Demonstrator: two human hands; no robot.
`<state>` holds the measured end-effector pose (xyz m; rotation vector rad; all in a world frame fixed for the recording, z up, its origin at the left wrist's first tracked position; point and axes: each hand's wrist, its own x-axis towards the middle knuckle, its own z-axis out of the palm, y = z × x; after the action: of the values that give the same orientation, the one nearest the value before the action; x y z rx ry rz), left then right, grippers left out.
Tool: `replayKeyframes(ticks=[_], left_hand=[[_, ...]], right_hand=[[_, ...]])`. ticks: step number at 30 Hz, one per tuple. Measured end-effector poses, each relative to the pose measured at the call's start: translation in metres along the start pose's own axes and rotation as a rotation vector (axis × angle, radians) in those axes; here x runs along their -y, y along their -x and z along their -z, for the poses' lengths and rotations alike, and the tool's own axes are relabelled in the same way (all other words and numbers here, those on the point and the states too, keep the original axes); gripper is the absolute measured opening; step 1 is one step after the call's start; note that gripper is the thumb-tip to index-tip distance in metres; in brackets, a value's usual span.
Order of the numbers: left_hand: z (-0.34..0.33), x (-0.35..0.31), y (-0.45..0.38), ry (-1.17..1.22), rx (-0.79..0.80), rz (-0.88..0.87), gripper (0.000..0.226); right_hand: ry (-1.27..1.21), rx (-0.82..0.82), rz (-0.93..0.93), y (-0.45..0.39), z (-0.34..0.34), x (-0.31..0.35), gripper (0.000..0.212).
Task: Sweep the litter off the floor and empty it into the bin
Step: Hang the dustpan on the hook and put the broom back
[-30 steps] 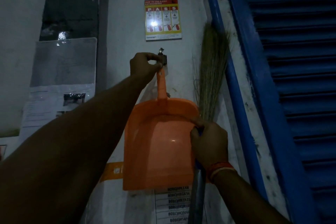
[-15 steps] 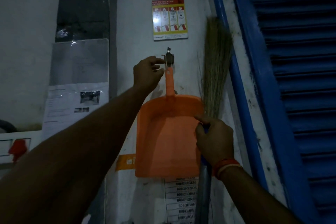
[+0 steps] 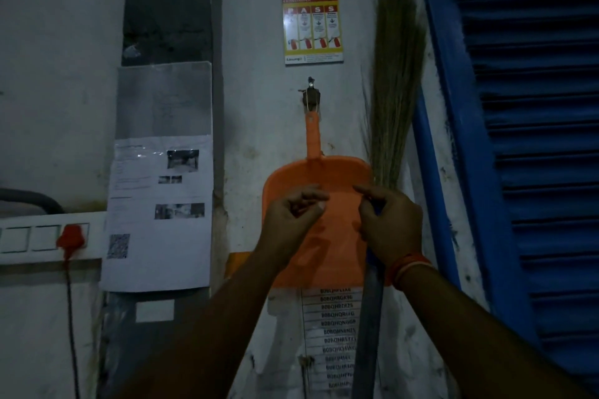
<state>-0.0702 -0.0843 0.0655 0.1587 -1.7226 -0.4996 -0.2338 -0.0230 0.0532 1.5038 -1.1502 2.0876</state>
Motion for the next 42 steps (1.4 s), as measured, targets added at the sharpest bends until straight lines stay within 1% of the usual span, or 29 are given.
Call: replayKeyframes(ticks=[2, 6, 9, 11, 14, 18, 20, 23, 25, 27, 28, 30, 32, 34, 36, 38, 40, 42], left_hand=[[-0.003, -0.002, 0.019, 0.046, 0.078, 0.014, 0.012], [-0.016, -0.005, 0.057, 0.103, 0.334, 0.073, 0.011], [-0.031, -0.006, 0.081, 0.101, 0.425, 0.075, 0.015], [-0.041, -0.008, 0.093, 0.091, 0.421, 0.078, 0.016], [-0.055, -0.018, 0.106, 0.157, 0.365, 0.092, 0.015], [-0.072, -0.035, 0.124, 0.199, 0.366, 0.129, 0.019], [-0.079, -0.045, 0.13, 0.186, 0.337, 0.136, 0.023], [-0.083, -0.058, 0.136, 0.113, 0.262, 0.137, 0.021], [-0.081, -0.065, 0.139, 0.059, 0.204, 0.153, 0.022], [-0.078, -0.074, 0.147, 0.007, 0.164, 0.143, 0.024], [-0.077, -0.079, 0.151, -0.025, 0.154, 0.142, 0.026], [-0.074, -0.09, 0.162, -0.095, 0.147, 0.152, 0.029], [-0.069, -0.103, 0.174, -0.169, 0.151, 0.159, 0.029], [-0.065, -0.118, 0.185, -0.253, 0.163, 0.158, 0.03], [-0.061, -0.133, 0.194, -0.322, 0.191, 0.154, 0.032], [-0.054, -0.146, 0.2, -0.404, 0.22, 0.139, 0.033], [-0.045, -0.157, 0.204, -0.465, 0.235, 0.139, 0.033], [-0.035, -0.169, 0.207, -0.515, 0.267, 0.136, 0.032]], right_hand=[[-0.017, 0.007, -0.007, 0.002, 0.006, 0.001, 0.031], [-0.069, -0.002, -0.029, 0.003, 0.02, 0.01, 0.029], [-0.149, 0.01, -0.062, 0.0, 0.027, 0.018, 0.027], [-0.17, 0.01, -0.065, -0.002, 0.032, 0.025, 0.026], [-0.192, 0.028, -0.064, -0.004, 0.042, 0.037, 0.024], [-0.239, 0.047, -0.07, -0.002, 0.059, 0.051, 0.023], [-0.274, 0.088, -0.08, -0.002, 0.07, 0.057, 0.023], [-0.256, 0.222, -0.043, -0.004, 0.09, 0.064, 0.024], [-0.156, 0.327, 0.036, -0.004, 0.109, 0.07, 0.029], [0.036, 0.403, 0.153, -0.003, 0.131, 0.076, 0.039], [0.166, 0.419, 0.216, -0.001, 0.143, 0.079, 0.044], [0.393, 0.389, 0.343, 0.007, 0.168, 0.087, 0.051], [0.449, 0.37, 0.533, 0.016, 0.192, 0.096, 0.047], [0.45, 0.438, 0.776, 0.022, 0.213, 0.107, 0.037], [0.508, 0.576, 0.976, 0.023, 0.227, 0.12, 0.025], [0.611, 0.749, 1.092, 0.022, 0.235, 0.131, 0.018], [0.704, 0.95, 1.1, 0.025, 0.238, 0.141, 0.018], [0.773, 1.103, 1.066, 0.031, 0.238, 0.15, 0.019]])
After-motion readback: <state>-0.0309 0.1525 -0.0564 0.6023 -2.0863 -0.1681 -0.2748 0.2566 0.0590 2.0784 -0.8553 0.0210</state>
